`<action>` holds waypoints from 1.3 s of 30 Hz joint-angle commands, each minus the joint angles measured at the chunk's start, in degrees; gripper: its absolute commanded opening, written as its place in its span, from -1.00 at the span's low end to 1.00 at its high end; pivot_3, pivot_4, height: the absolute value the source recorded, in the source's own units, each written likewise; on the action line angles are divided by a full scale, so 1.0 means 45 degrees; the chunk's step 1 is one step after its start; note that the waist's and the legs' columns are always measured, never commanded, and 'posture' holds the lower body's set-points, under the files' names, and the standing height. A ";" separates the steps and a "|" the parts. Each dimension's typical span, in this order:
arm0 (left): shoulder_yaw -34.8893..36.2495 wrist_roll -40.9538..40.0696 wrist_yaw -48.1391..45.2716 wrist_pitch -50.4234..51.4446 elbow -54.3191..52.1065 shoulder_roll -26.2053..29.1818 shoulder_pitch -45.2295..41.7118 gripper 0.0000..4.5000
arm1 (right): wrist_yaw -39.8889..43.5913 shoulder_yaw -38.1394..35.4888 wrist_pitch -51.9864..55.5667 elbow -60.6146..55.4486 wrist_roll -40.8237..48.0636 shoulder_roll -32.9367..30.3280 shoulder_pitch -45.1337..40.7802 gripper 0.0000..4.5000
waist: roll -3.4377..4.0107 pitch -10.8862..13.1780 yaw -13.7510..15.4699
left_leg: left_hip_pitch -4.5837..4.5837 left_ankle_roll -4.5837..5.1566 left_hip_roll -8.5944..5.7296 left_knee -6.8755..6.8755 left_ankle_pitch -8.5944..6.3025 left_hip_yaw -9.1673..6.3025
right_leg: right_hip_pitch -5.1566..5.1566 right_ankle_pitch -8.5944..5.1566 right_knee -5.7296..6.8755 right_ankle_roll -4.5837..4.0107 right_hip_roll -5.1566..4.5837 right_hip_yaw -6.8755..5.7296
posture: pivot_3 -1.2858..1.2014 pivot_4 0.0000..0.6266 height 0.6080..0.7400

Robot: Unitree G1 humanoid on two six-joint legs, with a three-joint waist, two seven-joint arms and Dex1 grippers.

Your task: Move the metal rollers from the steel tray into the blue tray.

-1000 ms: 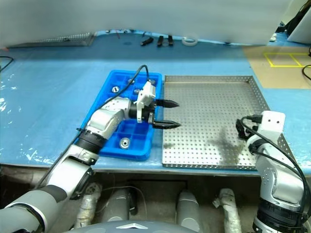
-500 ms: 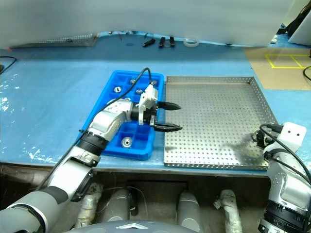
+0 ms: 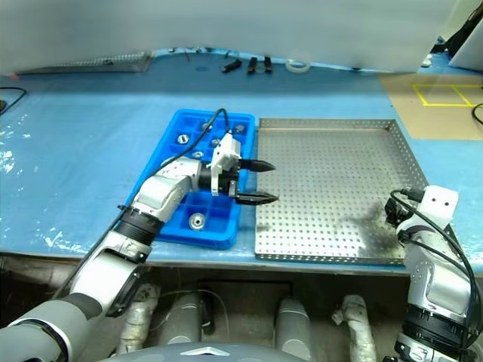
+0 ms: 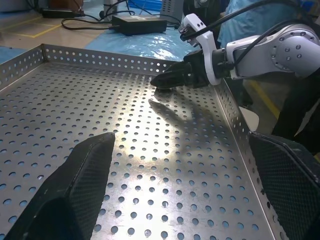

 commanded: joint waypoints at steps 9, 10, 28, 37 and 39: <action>0.0192 0.0041 0.0191 -0.0022 -0.0661 0.0138 0.0174 1.00 | -0.0047 0.0459 -0.0177 -0.0326 -0.0135 0.0044 0.0287 -0.28 | 0.0000 0.0000 -0.0002 | -0.0002 -0.0001 0.0001 -0.0011 -0.0001 0.0002 | -0.0002 0.0000 -0.0019 0.0000 0.0001 -0.0001 | -0.24 -0.52 1.00; 0.0194 0.0038 0.0184 -0.0014 -0.0671 0.0158 0.0182 1.00 | -0.0035 0.0460 -0.0184 -0.0310 -0.0133 0.0029 0.0277 -0.28 | 0.0000 0.0000 -0.0003 | -0.0002 -0.0001 0.0000 -0.0011 -0.0001 0.0002 | -0.0002 0.0000 -0.0020 0.0000 0.0001 0.0001 | -0.24 -0.52 1.00; 0.1453 -0.0329 0.0706 0.0975 -0.2248 0.2094 0.1286 1.00 | 0.4693 0.4103 0.0895 -0.2613 0.2257 -0.1255 -0.1727 -0.28 | 0.0015 0.0006 0.0168 | -0.0001 -0.0014 0.0013 -0.0071 0.0006 0.0020 | -0.0038 0.0004 -0.0031 0.0006 0.0007 0.0017 | -0.09 -0.52 1.00; 0.2691 -0.0764 0.2488 0.2448 -0.5544 0.3270 0.3823 1.00 | 0.7520 0.7245 0.0049 -0.1033 0.1941 -0.1441 -0.3917 -0.28 | 0.0014 0.0007 0.0889 | -0.0012 -0.0061 0.0021 -0.0177 0.0037 0.0006 | -0.0046 0.0002 -0.0075 0.0002 0.0004 -0.0059 | 0.12 -0.52 1.00; 0.3025 -0.0935 0.2928 0.2874 -0.6495 0.3556 0.4583 1.00 | 0.8242 0.7821 -0.0264 -0.0596 0.1791 -0.1555 -0.4274 -0.28 | 0.0013 0.0007 0.1081 | -0.0010 -0.0073 0.0022 -0.0195 0.0044 0.0000 | -0.0049 0.0001 -0.0076 0.0001 0.0005 -0.0067 | 0.14 -0.52 1.00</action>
